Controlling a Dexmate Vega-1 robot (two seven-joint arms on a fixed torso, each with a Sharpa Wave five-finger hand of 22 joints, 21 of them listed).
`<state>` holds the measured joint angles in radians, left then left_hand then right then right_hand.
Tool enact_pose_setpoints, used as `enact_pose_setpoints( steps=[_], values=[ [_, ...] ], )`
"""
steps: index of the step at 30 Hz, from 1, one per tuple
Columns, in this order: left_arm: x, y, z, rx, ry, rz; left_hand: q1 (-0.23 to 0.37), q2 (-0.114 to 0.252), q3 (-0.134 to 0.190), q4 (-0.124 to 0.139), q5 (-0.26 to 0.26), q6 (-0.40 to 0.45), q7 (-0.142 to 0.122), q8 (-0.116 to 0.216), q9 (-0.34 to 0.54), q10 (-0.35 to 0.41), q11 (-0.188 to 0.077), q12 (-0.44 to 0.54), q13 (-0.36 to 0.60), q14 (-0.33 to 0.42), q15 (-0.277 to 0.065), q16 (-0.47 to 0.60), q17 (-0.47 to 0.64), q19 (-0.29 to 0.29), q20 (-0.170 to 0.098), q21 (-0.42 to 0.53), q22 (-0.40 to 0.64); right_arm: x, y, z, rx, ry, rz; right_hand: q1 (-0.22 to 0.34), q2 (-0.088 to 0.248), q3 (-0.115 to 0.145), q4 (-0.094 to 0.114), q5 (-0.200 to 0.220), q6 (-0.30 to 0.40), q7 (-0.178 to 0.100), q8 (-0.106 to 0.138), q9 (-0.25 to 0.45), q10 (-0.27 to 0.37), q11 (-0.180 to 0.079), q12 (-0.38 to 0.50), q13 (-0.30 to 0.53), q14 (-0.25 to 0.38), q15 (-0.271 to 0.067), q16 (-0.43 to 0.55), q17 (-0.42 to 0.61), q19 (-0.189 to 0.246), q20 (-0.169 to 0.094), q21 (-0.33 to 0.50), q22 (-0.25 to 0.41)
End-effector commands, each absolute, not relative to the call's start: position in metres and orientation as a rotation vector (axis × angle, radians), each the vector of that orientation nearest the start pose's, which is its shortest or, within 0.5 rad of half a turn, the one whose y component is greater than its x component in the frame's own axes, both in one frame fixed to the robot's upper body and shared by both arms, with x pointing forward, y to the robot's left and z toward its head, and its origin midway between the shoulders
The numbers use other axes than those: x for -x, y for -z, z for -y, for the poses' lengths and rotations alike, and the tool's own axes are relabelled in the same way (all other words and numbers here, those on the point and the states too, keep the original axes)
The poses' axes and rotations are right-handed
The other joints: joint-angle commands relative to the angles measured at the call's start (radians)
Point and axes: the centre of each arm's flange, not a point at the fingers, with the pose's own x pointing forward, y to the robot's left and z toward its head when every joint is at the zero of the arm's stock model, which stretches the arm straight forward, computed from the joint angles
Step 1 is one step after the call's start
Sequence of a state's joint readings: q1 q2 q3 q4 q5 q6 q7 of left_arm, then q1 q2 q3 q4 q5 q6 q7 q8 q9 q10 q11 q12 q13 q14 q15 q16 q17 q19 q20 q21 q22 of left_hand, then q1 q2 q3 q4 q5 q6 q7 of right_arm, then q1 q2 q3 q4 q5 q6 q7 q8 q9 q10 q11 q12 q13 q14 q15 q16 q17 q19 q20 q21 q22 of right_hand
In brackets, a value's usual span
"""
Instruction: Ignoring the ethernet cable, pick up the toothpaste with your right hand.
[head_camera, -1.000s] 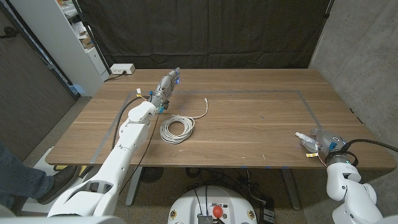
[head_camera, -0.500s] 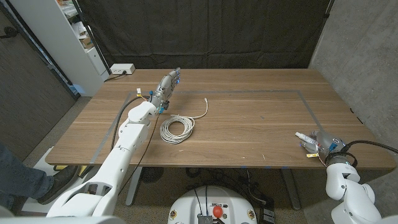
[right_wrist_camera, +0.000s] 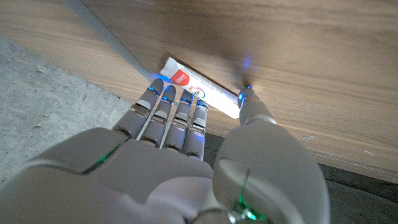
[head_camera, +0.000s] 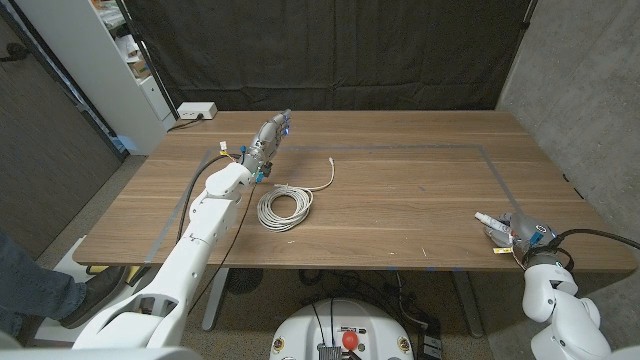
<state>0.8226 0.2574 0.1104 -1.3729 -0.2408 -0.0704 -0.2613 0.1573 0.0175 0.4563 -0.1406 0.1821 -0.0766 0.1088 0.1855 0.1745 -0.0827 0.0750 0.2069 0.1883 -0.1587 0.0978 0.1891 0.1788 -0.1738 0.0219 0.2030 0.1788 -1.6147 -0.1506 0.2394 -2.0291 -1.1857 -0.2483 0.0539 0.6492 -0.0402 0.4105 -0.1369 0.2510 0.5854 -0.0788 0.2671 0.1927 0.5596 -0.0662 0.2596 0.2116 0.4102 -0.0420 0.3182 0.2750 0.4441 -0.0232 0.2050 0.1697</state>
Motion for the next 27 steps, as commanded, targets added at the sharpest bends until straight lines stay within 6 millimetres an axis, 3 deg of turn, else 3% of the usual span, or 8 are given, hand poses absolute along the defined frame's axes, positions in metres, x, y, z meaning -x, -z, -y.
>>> enact_pose_setpoints(
  steps=[1, 9, 15, 27],
  values=[
    [-0.6566, -0.0117, -0.2490, -0.128, 0.308, 0.576, 0.012, -0.003, -0.002, 0.001, -0.001, 0.000, -0.001, 0.004, 0.005, -0.002, 0.001, 0.005, 0.004, -0.006, 0.004, 0.001, 0.005, -0.049, 0.005, -0.001, 0.004, -0.4593, 0.1766, 0.4006, 1.291, 0.579, 0.037, 0.007, 0.019, -0.002, 0.000, -0.002, 0.032, -0.006, 0.012, 0.005, 0.029, -0.007, 0.012, 0.003, 0.022, -0.021, 0.014, 0.008, 0.013, -0.001, 0.005, 0.005],
    [-0.6576, -0.0122, -0.2478, -0.139, 0.302, 0.569, 0.013, -0.002, -0.002, 0.000, -0.001, 0.000, 0.000, 0.004, 0.005, -0.002, 0.002, 0.005, 0.004, -0.006, 0.004, 0.001, 0.005, -0.050, 0.006, -0.001, 0.004, -0.4598, 0.1761, 0.4005, 1.290, 0.590, 0.056, 0.023, 0.029, -0.012, -0.004, -0.008, 0.093, -0.022, 0.025, 0.005, 0.089, -0.033, 0.024, 0.003, 0.052, -0.029, 0.035, 0.018, 0.032, -0.011, 0.008, 0.006],
    [-0.6596, -0.0120, -0.2456, -0.138, 0.309, 0.562, 0.015, -0.002, -0.002, 0.000, -0.002, -0.001, 0.000, 0.003, 0.005, -0.001, 0.001, 0.005, 0.004, -0.006, 0.005, 0.001, 0.005, -0.049, 0.006, -0.001, 0.005, -0.4599, 0.1760, 0.4001, 1.292, 0.596, 0.065, 0.024, 0.042, -0.024, 0.001, -0.015, 0.137, -0.026, 0.034, 0.005, 0.137, -0.032, 0.033, 0.001, 0.074, -0.036, 0.053, 0.029, 0.049, -0.018, 0.011, 0.006],
    [-0.6600, -0.0122, -0.2432, -0.147, 0.307, 0.558, 0.016, -0.001, -0.002, 0.000, -0.002, -0.001, 0.001, 0.003, 0.005, -0.001, 0.000, 0.005, 0.004, -0.006, 0.006, 0.001, 0.005, -0.050, 0.008, -0.002, 0.005, -0.4601, 0.1753, 0.3993, 1.298, 0.619, 0.083, 0.059, 0.062, -0.025, -0.010, -0.020, 0.182, -0.038, 0.039, 0.004, 0.180, -0.060, 0.035, -0.001, 0.096, -0.045, 0.068, 0.032, 0.065, -0.023, 0.012, 0.006]
  ],
)
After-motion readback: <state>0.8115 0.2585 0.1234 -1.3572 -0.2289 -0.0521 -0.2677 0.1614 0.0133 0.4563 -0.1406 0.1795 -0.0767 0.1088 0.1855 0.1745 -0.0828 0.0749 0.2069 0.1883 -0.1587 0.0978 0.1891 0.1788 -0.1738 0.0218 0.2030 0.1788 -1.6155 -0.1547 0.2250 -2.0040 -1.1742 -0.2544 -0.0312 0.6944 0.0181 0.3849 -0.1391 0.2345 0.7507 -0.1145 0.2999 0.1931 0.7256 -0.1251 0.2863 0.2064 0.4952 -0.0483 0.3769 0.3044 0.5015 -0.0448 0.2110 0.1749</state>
